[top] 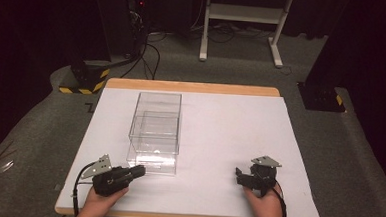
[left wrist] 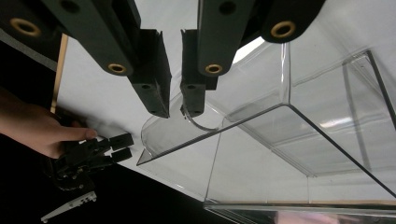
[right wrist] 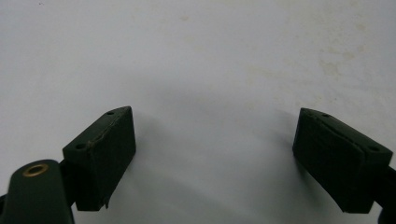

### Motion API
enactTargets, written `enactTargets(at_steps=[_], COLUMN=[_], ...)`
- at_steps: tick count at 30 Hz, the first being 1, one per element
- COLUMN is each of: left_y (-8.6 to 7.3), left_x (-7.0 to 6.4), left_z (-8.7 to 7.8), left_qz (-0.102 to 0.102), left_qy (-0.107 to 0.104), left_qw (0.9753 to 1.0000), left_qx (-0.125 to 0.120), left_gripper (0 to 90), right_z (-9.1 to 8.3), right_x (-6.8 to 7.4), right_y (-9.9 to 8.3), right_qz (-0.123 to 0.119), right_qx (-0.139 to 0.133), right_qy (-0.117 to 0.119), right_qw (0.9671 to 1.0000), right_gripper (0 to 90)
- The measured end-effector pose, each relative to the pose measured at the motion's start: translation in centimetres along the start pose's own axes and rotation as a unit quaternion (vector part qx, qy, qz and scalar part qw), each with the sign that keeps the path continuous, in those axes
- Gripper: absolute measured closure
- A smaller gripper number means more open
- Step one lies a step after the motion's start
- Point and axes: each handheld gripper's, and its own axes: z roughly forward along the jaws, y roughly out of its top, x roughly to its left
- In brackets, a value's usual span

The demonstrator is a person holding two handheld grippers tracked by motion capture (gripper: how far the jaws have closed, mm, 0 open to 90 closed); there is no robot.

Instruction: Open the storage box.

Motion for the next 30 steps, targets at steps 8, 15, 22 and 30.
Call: enactTargets(at_steps=[8,15,22,30], left_y=[-0.3,-0.8,-1.2,-1.6], left_x=[-0.7,-1.2,-1.7,-2.2], left_z=[-0.6,-1.4,-2.0,-2.0], left_qz=[0.002,0.004,0.004,0.009], left_qy=[-0.012,-0.018,-0.025,-0.036], left_qw=[0.9999,0.9998,0.9997,0.9992], left_qx=[0.004,0.006,0.008,0.016], left_gripper=[82.2,82.3,82.4,82.9], right_z=[0.0,0.0,0.0,0.0], right_x=[0.0,0.0,0.0,0.0], right_y=[0.0,0.0,0.0,0.0], right_qz=[0.000,0.000,0.000,0.000], right_qx=[0.000,0.000,0.000,0.000], right_qy=[0.000,0.000,0.000,0.000], right_qw=[1.0000,1.0000,1.0000,1.0000], right_gripper=[13.4,13.4,13.4,13.4])
